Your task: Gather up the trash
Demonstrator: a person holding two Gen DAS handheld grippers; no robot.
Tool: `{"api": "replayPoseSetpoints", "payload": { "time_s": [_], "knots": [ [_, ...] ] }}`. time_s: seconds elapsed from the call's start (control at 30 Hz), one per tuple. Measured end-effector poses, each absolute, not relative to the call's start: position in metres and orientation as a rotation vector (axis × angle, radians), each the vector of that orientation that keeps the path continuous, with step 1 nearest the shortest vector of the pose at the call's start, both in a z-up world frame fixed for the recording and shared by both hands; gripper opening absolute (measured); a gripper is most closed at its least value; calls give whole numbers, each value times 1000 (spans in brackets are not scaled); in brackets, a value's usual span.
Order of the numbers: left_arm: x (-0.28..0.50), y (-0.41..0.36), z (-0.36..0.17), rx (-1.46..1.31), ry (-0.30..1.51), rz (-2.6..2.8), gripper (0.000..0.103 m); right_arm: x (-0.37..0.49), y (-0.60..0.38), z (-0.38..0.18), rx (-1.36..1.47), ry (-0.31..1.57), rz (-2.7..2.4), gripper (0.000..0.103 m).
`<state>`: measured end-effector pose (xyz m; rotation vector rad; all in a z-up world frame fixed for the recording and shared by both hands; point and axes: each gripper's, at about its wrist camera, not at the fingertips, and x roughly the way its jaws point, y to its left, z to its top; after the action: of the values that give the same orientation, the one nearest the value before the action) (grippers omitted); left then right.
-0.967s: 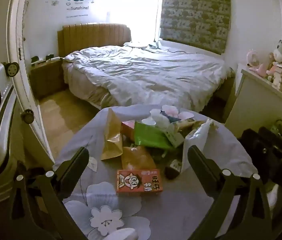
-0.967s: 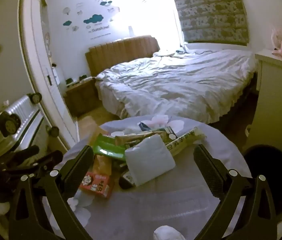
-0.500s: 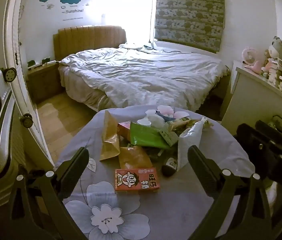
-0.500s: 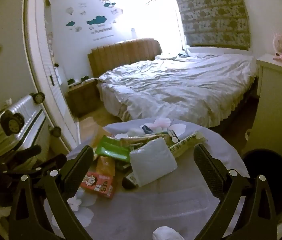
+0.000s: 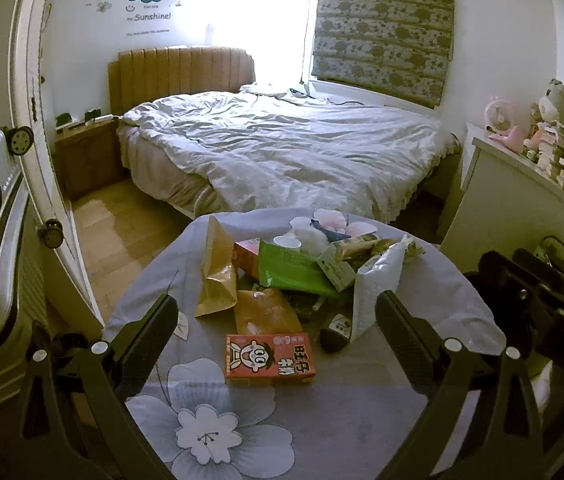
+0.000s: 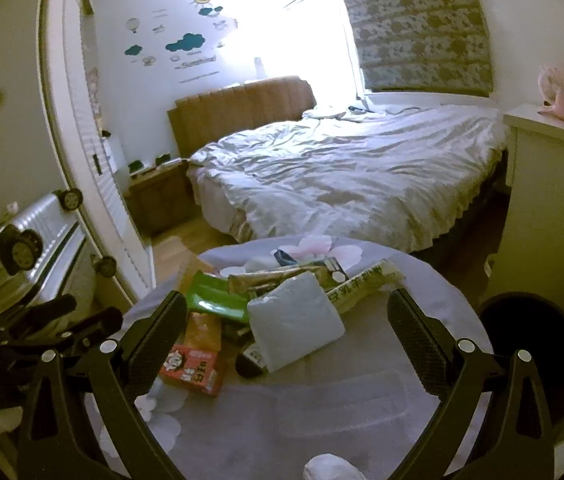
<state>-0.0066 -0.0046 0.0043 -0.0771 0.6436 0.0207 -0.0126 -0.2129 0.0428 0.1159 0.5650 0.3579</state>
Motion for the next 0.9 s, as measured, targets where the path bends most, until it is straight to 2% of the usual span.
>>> {"api": "replayPoseSetpoints", "payload": {
  "time_s": [0.9],
  "knots": [
    [-6,-3,1,-75,655,30,98,-5,-220,31,156,598,352,99]
  ]
}}
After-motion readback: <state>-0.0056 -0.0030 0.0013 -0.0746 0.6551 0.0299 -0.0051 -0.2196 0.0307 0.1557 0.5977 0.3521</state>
